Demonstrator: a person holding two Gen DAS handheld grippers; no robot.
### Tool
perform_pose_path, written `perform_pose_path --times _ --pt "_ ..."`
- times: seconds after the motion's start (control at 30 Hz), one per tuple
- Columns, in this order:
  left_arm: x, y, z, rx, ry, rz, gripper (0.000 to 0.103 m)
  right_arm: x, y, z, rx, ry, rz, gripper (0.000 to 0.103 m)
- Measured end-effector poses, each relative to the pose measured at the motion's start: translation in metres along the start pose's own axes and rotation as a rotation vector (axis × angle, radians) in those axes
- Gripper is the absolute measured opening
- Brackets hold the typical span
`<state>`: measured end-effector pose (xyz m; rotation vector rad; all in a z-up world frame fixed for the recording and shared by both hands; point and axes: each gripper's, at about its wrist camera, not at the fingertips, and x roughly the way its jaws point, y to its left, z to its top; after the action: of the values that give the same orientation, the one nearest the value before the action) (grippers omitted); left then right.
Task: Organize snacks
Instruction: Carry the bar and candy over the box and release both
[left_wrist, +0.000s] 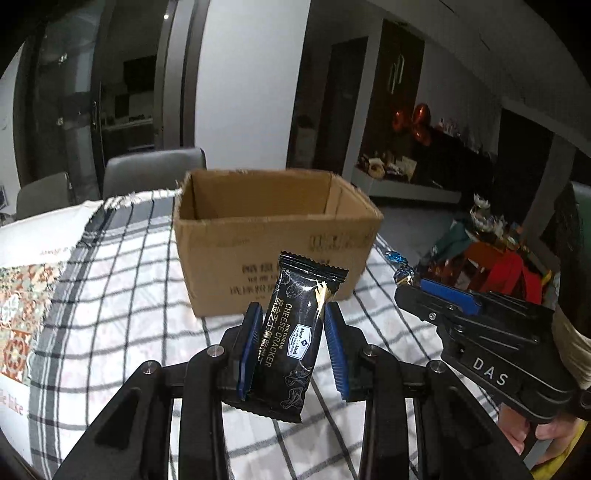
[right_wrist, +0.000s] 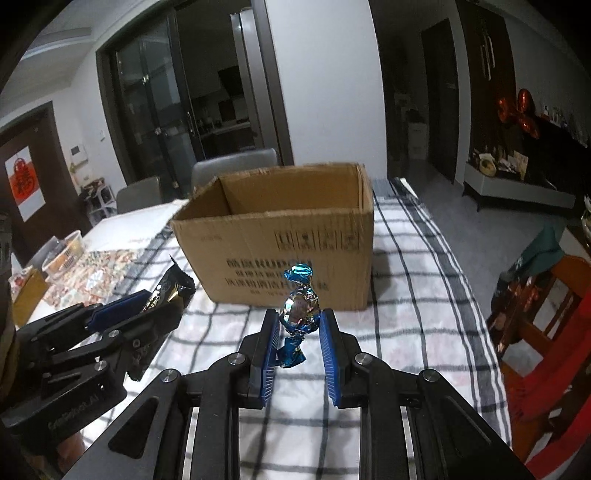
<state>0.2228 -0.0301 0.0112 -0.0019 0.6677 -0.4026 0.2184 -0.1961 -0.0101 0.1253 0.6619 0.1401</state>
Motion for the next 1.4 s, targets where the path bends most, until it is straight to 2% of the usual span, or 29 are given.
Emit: perform_pose_path --times 0.27,0.7,0.93,1.33,1.4 --pt "-0.010 0.003 0.029 0.023 -0.057 0.019 0.034 -0.007 0.006 0.029 -0.018 -0.059 0.019 0.024" --pt "-0.002 0.012 0.079 0.068 -0.112 0.074 0.034 0.000 0.004 0.078 -0.048 -0.108 0.012 0.024" --pt "0.013 0.014 0.099 0.078 -0.111 0.064 0.034 0.015 -0.001 0.098 -0.056 -0.109 0.013 0.024" --pt "0.066 0.025 0.127 0.105 -0.047 0.042 0.034 0.054 -0.008 0.129 -0.082 -0.080 -0.028 0.024" --pt "0.071 0.024 0.131 0.114 -0.050 0.070 0.035 0.061 -0.010 0.133 -0.081 -0.072 -0.033 0.024"
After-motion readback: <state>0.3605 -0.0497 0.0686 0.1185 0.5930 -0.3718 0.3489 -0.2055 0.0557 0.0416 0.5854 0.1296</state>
